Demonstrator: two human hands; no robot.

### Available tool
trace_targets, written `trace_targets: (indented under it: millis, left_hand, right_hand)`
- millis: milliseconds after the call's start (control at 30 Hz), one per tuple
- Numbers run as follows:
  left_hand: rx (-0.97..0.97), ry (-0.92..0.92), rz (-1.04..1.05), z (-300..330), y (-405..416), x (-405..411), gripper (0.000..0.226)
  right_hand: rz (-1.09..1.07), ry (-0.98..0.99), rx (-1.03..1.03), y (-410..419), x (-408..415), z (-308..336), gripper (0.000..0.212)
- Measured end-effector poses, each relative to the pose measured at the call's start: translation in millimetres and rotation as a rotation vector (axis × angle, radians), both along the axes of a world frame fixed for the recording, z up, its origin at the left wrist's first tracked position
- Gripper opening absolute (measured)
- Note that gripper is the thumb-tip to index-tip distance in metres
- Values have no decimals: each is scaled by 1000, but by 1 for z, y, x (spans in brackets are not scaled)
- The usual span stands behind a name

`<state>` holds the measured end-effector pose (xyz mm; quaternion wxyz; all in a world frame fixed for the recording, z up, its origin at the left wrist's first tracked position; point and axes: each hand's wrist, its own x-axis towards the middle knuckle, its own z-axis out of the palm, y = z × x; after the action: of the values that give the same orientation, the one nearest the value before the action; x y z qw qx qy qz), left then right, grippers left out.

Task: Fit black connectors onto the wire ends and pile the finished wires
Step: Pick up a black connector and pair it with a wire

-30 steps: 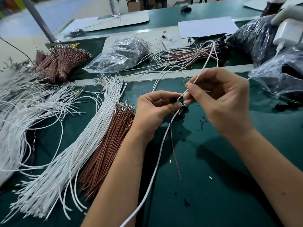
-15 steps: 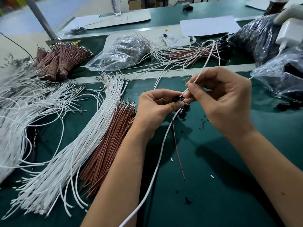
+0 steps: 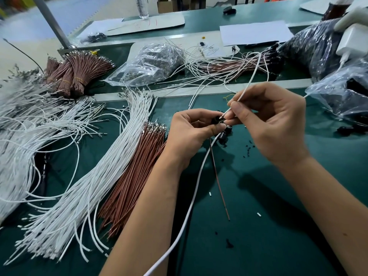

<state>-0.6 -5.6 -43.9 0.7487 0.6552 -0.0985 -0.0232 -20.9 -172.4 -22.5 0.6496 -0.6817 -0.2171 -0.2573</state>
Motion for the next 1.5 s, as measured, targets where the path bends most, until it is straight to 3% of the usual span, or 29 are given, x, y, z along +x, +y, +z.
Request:
trace_targets:
  millis: [767,1300,1500]
  left_hand:
    - [37,-15,-4,3,-1,-2,20]
    - [68,81,-22,9,-4,-8,15]
    - [-296,271,42,17,-8,-9,11]
  right_hand:
    - [-109,-39,-270,-3,5,-9,8]
    - [39,445,25,-13,11,-7,8]
    - [24,446,-220,-6,6,-8,24]
